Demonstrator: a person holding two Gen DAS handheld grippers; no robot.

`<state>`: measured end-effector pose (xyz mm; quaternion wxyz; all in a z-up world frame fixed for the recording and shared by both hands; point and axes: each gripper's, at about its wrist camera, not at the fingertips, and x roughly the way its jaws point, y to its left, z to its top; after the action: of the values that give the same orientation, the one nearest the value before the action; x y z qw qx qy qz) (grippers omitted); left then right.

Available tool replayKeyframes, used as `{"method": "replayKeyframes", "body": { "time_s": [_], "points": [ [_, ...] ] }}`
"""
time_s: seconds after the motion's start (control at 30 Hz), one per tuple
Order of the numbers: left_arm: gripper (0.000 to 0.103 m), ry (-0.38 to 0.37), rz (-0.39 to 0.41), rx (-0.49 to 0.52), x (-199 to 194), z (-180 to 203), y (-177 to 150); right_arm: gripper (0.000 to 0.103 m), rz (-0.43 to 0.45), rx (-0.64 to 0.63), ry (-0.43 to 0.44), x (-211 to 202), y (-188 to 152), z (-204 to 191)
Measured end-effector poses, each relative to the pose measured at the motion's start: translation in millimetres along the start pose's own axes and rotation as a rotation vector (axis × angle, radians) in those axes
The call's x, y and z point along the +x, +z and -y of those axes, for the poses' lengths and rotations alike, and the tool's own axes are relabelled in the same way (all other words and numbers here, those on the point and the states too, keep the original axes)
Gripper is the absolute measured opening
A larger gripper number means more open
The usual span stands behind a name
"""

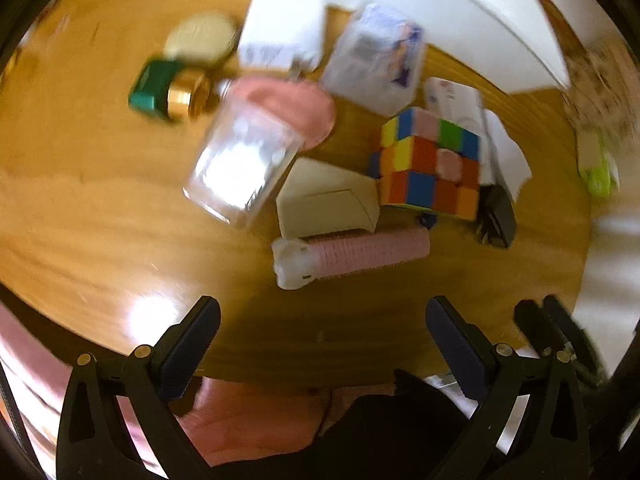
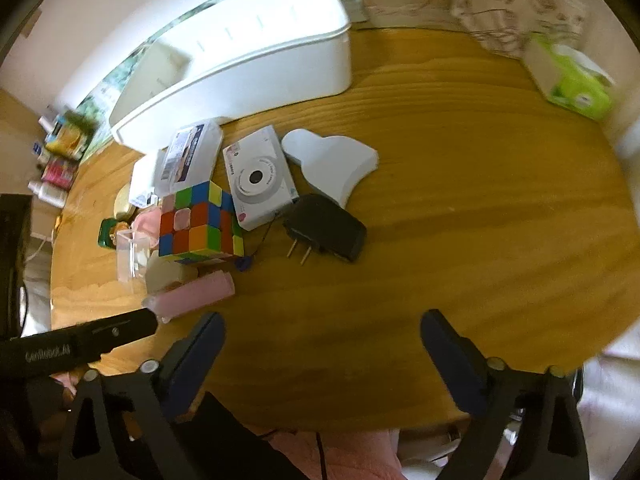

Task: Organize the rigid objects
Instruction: 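Grasp the pink tube with the left tool while the right tool grasps the black charger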

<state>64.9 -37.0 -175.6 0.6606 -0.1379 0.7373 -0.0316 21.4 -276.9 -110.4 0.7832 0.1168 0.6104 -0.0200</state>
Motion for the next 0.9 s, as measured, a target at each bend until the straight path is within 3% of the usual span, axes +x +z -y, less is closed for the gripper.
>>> {"method": "replayKeyframes", "body": {
  "time_s": [0.33, 0.47, 0.63, 0.9],
  "points": [
    [0.102, -0.126, -0.021, -0.391, 17.5, -40.4, -1.6, 0.083, -0.046, -0.198, 0.040, 34.3, 25.7, 4.4],
    [0.101, -0.167, -0.031, -0.502, 24.0, -55.1, -5.9, 0.080, -0.053, -0.280, 0.055, 41.2, 32.4, 1.0],
    [0.101, -0.172, -0.041, -0.565, 35.1, -62.5, -13.5, 0.078, -0.071, -0.378, 0.055, 49.6, 37.4, -6.1],
    [0.082, -0.201, -0.057, -0.656, 36.0, -64.9, -23.4, 0.070, -0.118, -0.465, 0.057, 61.2, 43.8, -11.1]
  ]
}}
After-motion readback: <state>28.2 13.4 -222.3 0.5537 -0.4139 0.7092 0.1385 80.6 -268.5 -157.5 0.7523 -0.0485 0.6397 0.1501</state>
